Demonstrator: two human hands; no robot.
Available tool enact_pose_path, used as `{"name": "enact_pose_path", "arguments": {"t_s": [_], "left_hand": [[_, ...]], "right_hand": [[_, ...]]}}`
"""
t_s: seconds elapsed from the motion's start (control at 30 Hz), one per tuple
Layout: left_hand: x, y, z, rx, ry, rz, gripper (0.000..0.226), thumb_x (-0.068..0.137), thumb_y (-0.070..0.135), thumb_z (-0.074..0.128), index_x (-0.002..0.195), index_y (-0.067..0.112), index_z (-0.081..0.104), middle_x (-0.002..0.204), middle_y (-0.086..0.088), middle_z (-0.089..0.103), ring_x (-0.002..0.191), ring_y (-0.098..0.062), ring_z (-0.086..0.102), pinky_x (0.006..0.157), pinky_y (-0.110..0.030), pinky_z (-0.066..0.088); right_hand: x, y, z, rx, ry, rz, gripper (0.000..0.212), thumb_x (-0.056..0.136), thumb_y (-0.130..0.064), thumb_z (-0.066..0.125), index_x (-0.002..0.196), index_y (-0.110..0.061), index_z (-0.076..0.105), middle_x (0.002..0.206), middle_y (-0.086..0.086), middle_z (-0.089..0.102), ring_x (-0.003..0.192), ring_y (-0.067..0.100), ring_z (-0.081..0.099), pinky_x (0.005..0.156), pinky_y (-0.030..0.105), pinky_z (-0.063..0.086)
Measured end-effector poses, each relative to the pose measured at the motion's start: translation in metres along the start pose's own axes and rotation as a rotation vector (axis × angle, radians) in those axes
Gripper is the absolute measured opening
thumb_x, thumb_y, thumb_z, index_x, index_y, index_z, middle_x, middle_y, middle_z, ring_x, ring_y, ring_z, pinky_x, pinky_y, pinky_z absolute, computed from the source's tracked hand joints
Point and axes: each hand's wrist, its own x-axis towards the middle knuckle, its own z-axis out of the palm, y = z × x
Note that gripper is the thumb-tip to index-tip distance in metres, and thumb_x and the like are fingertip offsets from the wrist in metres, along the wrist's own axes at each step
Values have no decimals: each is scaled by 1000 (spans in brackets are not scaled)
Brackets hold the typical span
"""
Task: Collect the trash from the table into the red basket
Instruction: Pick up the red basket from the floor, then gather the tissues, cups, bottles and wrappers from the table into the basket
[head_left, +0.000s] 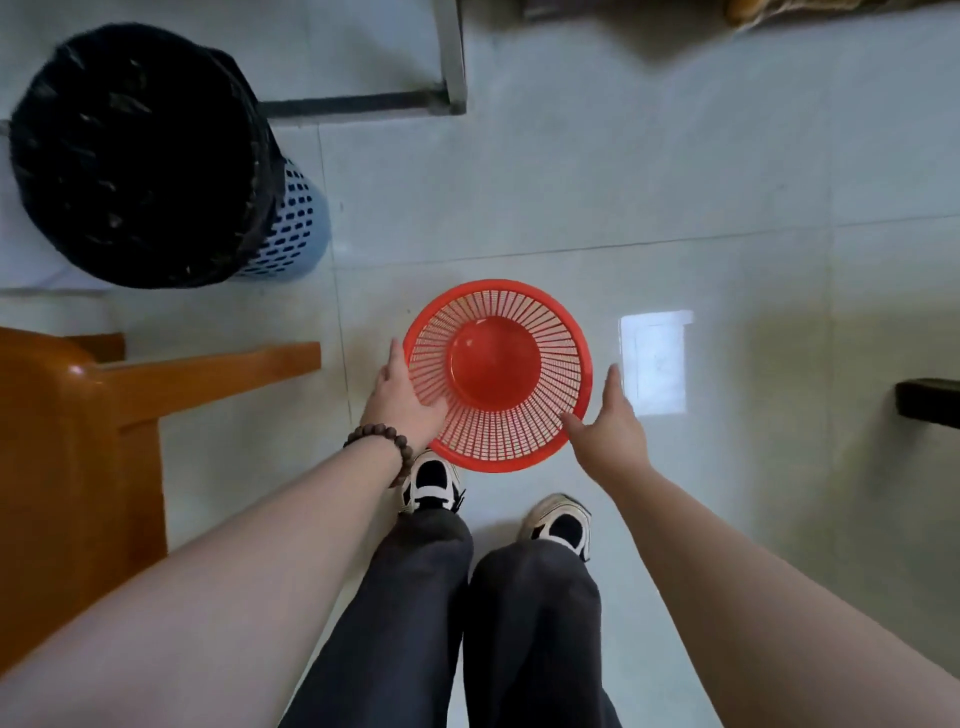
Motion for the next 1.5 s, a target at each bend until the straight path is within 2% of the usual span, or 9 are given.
{"name": "enact_pose_path", "arguments": {"t_s": [0.1, 0.2, 0.27, 0.37, 0.5, 0.7, 0.93, 1.13, 1.5], "left_hand": [[-3, 1, 4, -24, -19, 14, 74, 80, 30, 62, 145, 27, 25, 119, -4, 59, 99, -24, 61, 81, -42, 54], [-23, 4, -7, 34, 71, 39, 66, 81, 30, 62, 140, 30, 33, 111, -3, 61, 90, -22, 63, 76, -40, 55], [-49, 12, -22, 46, 120, 88, 59, 83, 25, 62, 136, 30, 39, 109, -3, 62, 88, -20, 63, 75, -38, 55], [-96, 35, -56, 56, 170, 167, 55, 86, 16, 62, 136, 26, 44, 114, -3, 61, 97, -21, 61, 81, -38, 53], [-172, 83, -119, 65, 217, 311, 49, 86, 13, 56, 134, 25, 49, 113, -5, 63, 100, -25, 60, 84, -39, 51], [-282, 166, -211, 33, 274, 488, 51, 83, 10, 53, 133, 18, 54, 111, -9, 66, 101, -27, 59, 88, -33, 45], [-373, 237, -276, 9, 280, 805, 47, 79, 14, 51, 125, 20, 59, 98, -6, 67, 87, -24, 61, 75, -30, 46], [-407, 275, -273, 54, 209, 1076, 44, 80, 18, 54, 122, 29, 59, 86, 5, 64, 72, -14, 59, 65, -29, 51], [-430, 352, -203, 72, -55, 1202, 51, 87, 18, 54, 137, 19, 46, 97, 7, 62, 84, -8, 58, 72, -18, 42]], "right_hand": [[2, 4, 6, 111, 34, -2, 65, 86, -18, 59, 141, -24, 24, 115, -2, 60, 102, 26, 62, 78, 37, 54], [-18, 4, -5, 164, 105, -6, 54, 85, -14, 59, 132, -25, 36, 88, -14, 56, 70, 3, 56, 50, 11, 43], [-44, -3, -23, 199, 127, -15, 50, 85, -18, 61, 129, -25, 38, 84, -19, 52, 64, -2, 53, 44, 8, 39], [-94, -16, -63, 220, 165, -18, 44, 85, -17, 59, 125, -23, 41, 81, -22, 51, 67, -1, 55, 48, 9, 40], [-177, -43, -134, 216, 244, -20, 47, 78, -6, 55, 122, -16, 46, 82, -9, 57, 78, 19, 60, 66, 31, 49], [-305, -95, -238, 219, 404, -121, 45, 76, -5, 50, 121, -12, 50, 98, 11, 66, 88, 29, 60, 74, 31, 45], [-417, -115, -317, 313, 636, -173, 41, 77, -8, 46, 117, -14, 52, 106, 10, 64, 92, 25, 56, 73, 27, 35], [-461, -85, -333, 446, 838, -166, 43, 79, -5, 43, 119, -15, 52, 109, 9, 63, 100, 27, 57, 76, 26, 36], [-473, -9, -364, 525, 1017, -28, 41, 84, -7, 39, 121, -22, 50, 105, 5, 63, 87, 17, 53, 74, 28, 38]]}}
